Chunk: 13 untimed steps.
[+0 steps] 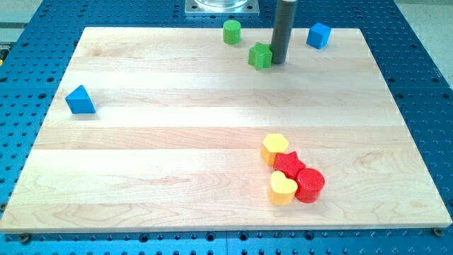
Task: Push the green star into the green circle
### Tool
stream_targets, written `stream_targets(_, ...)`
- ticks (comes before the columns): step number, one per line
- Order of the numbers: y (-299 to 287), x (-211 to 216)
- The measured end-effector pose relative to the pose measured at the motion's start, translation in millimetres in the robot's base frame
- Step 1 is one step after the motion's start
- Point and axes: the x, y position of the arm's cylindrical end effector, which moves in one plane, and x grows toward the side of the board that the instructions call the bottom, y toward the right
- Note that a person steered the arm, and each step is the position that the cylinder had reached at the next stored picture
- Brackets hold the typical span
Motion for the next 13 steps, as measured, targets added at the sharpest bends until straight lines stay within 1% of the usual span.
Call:
stream_targets(1,-24,0)
stream_targets(2,27,-48)
stream_targets(3,-7,-97)
stream_targets(4,-44,-96)
stream_targets(5,-126,-38)
stream_targets(6,-103,-59)
stream_targets(7,-122,-96)
stream_targets(8,-172,-53)
stream_targets(9,-145,-13)
stream_targets(10,-66,-84)
stream_targets(11,-35,-93)
stream_targets(13,-36,-48)
